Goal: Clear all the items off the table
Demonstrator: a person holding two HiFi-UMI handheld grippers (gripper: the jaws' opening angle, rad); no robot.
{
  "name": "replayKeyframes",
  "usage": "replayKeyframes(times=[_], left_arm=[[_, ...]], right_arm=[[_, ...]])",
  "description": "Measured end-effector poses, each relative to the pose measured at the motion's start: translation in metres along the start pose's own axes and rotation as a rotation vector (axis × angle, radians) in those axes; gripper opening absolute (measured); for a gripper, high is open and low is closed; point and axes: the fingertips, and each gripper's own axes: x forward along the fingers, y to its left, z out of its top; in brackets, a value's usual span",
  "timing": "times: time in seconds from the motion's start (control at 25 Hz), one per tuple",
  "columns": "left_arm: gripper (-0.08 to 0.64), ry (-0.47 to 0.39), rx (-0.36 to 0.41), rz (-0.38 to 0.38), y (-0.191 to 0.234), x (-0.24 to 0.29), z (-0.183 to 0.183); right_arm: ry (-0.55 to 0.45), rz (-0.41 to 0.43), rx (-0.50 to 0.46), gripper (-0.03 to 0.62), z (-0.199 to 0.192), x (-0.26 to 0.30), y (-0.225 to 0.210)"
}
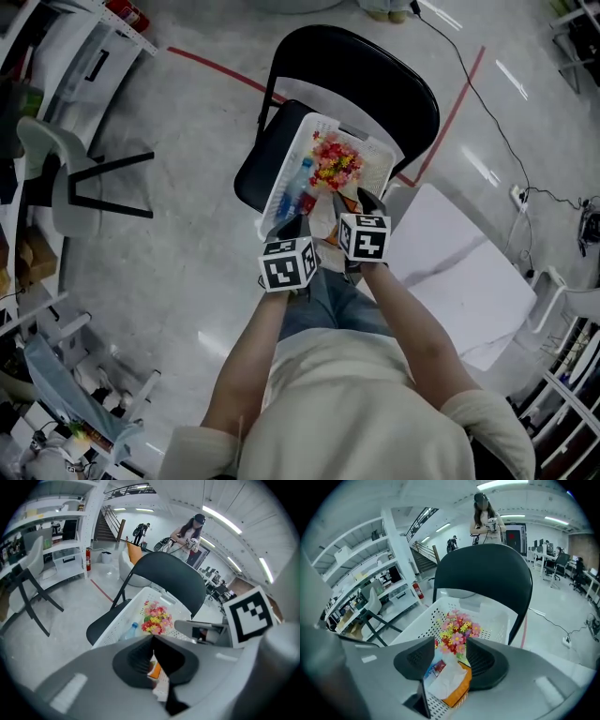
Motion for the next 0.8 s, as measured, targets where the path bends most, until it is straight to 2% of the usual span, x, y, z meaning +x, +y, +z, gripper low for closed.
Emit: replayKeyframes(times=[0.24, 0.36, 0.8], left_arm=[[0.008, -0.019, 0.011, -0.006, -0.016, -0.024, -0.007], [0.008, -0.033, 0.023, -0.013, -0.025, -0.035, -0.009], [0.008, -0.097, 0.092, -0.051, -0.065, -0.072, 0.001]], right_arm=[[-0.058, 0.017, -0.022, 0.052, 0.011, -0.046, 0.005], [-0.084, 0.032, -0.038, 0.009, 0.018, -0.066, 0.01], [-0.158, 0.082, -0.12, -0.002, 0.028, -0.132, 0.009]])
